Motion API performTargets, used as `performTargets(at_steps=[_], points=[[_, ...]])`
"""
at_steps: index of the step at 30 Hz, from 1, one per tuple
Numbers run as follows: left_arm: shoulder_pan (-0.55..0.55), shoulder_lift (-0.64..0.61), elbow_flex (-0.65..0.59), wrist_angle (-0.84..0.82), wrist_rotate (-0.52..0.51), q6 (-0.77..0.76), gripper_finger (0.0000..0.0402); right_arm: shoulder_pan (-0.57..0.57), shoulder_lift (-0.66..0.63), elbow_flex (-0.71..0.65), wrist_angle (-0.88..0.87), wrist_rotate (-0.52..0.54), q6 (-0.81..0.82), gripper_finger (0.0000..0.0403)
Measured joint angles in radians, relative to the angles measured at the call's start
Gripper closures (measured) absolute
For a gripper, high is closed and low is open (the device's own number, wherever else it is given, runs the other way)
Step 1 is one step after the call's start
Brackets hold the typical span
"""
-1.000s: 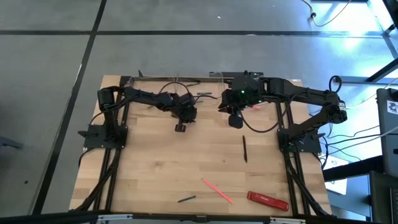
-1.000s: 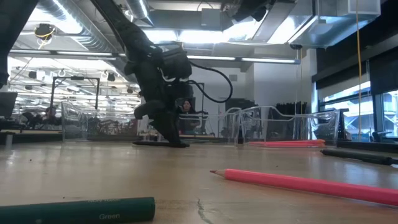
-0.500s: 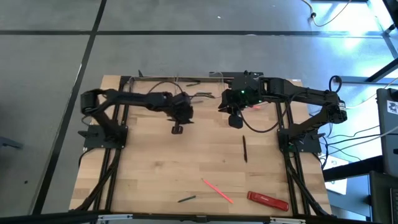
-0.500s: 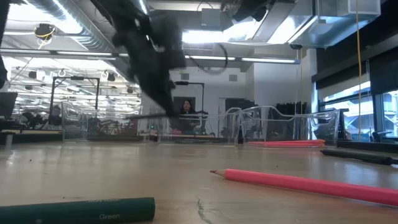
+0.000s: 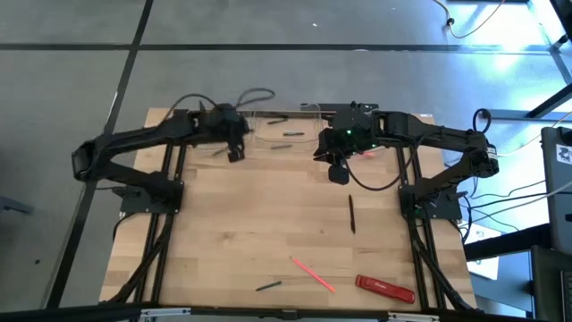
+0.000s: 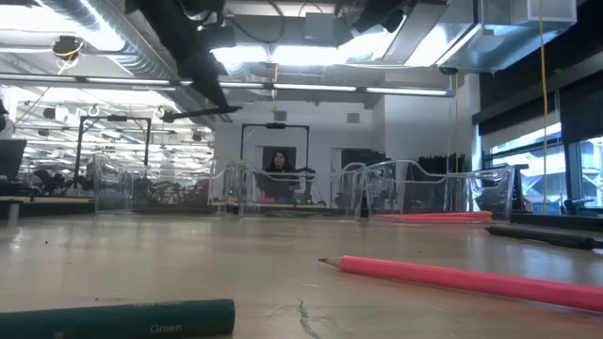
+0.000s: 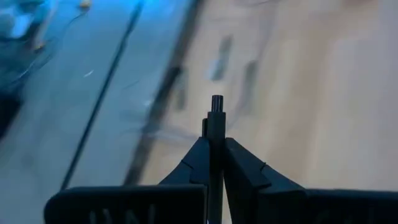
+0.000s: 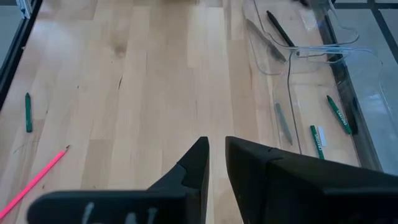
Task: Sort crayons/erasers/pens/pencils in bins
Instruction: Put the black pen into the left transparent bin
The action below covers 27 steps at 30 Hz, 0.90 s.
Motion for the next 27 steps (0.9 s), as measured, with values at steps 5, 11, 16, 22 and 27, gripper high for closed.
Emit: performTargets(at_steps=[5, 11, 16, 22, 27], points=[[0.134, 0.003, 0.002, -0.08, -0.023, -0.003, 0.0386, 0.0, 0.0, 0.0, 0.001, 0.0, 0.0, 0.0347], [0.285, 0.123, 0.002, -0.094, -0.008, -0.012, 0.0386, 0.0, 0.0, 0.0, 0.002, 0.0, 0.0, 0.0347], [0.351, 0.248, 0.002, -0.093, 0.032, 0.004, 0.0386, 0.0, 0.0, 0.0, 0.002, 0.0, 0.0, 0.0347], [0.358, 0.351, 0.002, -0.069, 0.055, 0.044, 0.0385, 0.0, 0.0, 0.0, 0.002, 0.0, 0.001, 0.0347], [0.356, 0.38, 0.002, -0.077, 0.055, -0.002, 0.0385, 0.0, 0.0, 0.0, 0.002, 0.0, 0.002, 0.0347]])
